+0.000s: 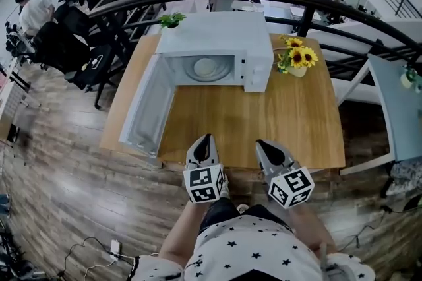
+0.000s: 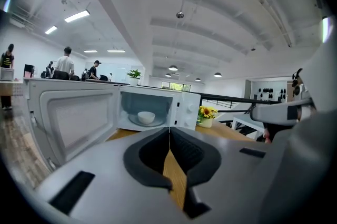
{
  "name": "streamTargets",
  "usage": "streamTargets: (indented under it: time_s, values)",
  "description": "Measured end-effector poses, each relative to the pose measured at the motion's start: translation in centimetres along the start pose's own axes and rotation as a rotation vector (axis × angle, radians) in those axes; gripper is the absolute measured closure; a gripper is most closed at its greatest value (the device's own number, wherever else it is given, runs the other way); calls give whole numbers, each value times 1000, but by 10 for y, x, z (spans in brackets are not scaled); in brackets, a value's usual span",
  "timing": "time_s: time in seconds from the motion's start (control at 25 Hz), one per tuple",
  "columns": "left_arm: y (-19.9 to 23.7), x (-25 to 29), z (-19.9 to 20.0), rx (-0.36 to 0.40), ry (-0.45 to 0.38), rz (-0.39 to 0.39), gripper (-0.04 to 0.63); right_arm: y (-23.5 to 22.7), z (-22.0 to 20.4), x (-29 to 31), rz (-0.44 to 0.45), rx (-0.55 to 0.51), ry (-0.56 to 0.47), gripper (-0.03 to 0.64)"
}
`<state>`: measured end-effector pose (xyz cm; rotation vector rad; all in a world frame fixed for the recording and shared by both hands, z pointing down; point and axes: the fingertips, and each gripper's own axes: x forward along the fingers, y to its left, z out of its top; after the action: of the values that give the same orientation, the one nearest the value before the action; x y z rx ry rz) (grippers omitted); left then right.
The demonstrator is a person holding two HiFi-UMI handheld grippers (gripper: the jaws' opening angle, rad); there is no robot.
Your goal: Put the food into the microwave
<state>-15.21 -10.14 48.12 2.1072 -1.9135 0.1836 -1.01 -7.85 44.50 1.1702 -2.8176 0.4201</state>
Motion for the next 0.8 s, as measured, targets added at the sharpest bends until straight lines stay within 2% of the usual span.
streamTargets:
  time_s: [0.44,0.8]
  values:
    - [-28,-62,-10,-4,-13,-24,592,22,-14,-49,-7,-18,-17,612]
    - [-44,-92,-14,-6,-20,-56,592,30,-23,-74,-15,-21,-20,612]
